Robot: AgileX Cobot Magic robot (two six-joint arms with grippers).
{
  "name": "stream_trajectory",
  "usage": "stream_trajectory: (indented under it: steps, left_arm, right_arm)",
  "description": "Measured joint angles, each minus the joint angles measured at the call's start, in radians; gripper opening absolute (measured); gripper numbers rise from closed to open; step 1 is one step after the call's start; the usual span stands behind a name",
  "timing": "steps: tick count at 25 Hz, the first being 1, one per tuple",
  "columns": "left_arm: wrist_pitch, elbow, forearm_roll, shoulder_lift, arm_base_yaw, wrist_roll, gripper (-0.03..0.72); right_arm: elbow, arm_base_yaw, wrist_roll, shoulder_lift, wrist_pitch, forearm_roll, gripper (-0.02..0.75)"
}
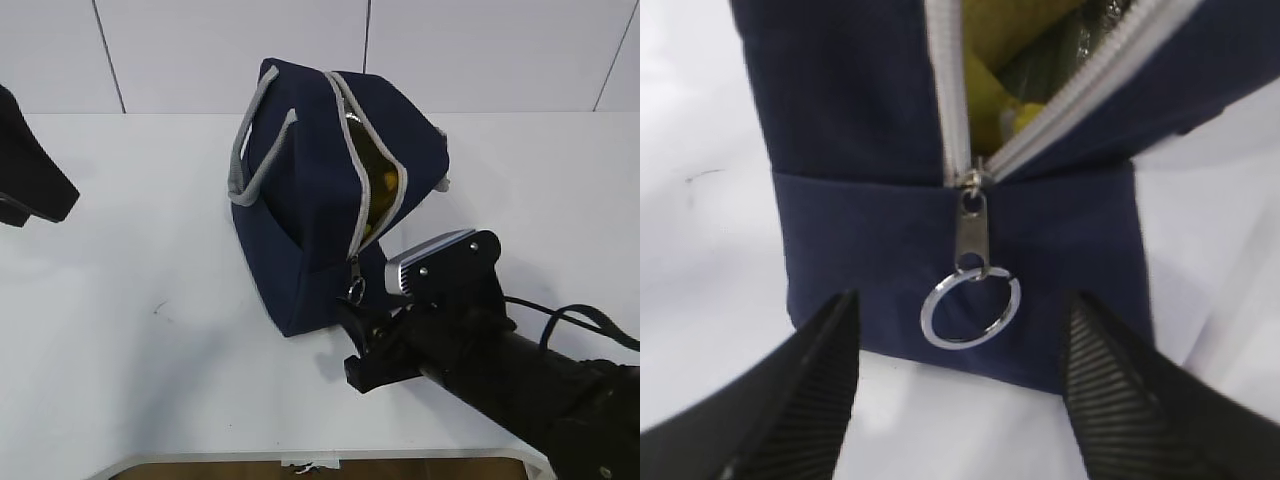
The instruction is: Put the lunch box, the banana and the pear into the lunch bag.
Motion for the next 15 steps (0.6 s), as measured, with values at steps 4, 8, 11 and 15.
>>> stream_trajectory:
  steps: [4, 8, 11, 15]
  left_arm:
    - [0.000, 0.000, 0.000, 0.000, 0.000, -0.001, 0.382]
    - [0.000, 0.000, 0.000, 0.000, 0.000, -0.002, 0.381]
    - [0.000, 0.000, 0.000, 0.000, 0.000, -0.002, 0.381]
    - [0.000, 0.000, 0.000, 0.000, 0.000, -0.002, 0.381]
  right_arm:
    - [-0.022, 0.000, 0.003, 0.029, -0.002, 0.000, 0.488]
    - [-0.049, 0.000, 0.011, 0.063, -0.002, -0.001, 0.488]
    - [-0.065, 0.000, 0.016, 0.078, -0.002, -0.003, 0.488]
    - [-0.075, 0.000, 0.019, 0.080, -0.002, -0.059, 0.488]
